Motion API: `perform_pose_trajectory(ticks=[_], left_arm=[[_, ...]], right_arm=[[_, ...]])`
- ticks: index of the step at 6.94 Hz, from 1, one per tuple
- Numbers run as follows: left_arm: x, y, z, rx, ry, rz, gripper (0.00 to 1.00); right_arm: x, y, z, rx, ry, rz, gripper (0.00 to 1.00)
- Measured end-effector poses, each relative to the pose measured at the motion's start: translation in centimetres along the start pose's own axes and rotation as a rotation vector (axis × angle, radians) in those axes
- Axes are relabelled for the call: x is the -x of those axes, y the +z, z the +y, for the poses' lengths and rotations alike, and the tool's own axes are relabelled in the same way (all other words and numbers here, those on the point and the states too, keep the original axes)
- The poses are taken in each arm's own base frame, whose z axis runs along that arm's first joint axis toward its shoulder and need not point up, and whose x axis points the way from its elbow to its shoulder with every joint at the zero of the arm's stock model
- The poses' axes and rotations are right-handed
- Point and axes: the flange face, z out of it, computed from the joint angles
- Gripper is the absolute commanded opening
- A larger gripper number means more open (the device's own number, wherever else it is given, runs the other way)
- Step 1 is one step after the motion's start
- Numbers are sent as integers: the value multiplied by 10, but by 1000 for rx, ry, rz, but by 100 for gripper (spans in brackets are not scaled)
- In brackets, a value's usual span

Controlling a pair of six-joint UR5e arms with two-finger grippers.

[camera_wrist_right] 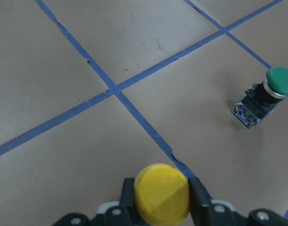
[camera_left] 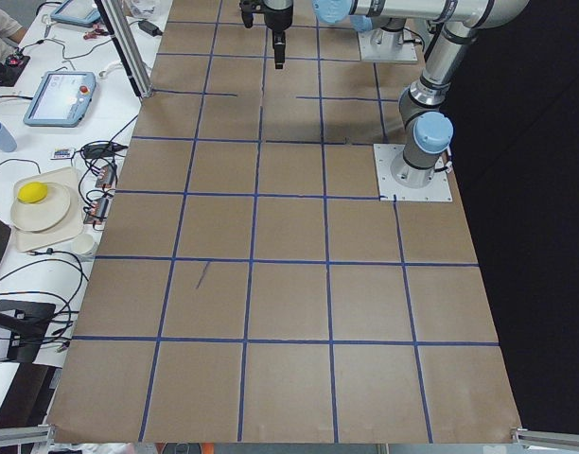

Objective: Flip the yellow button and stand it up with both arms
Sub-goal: 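Lower the button cap-up onto the table with the right gripper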

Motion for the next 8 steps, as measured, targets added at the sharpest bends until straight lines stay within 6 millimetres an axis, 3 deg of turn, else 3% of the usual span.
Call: perform_pose_trajectory(ticks=[3, 5, 7, 8], left_arm=[[6, 18, 3, 40, 8, -46, 99], [10, 18, 10, 42, 55, -96, 99], [7, 2, 25, 18, 90, -105, 99], [6, -3, 31, 16, 96, -105, 99]], right_arm=[[4, 4, 3, 1, -7, -17, 26], [10, 6, 6, 24, -15, -38, 87], [13, 8, 7, 27, -12, -46, 99], [12, 7, 6, 29, -5, -43, 100]])
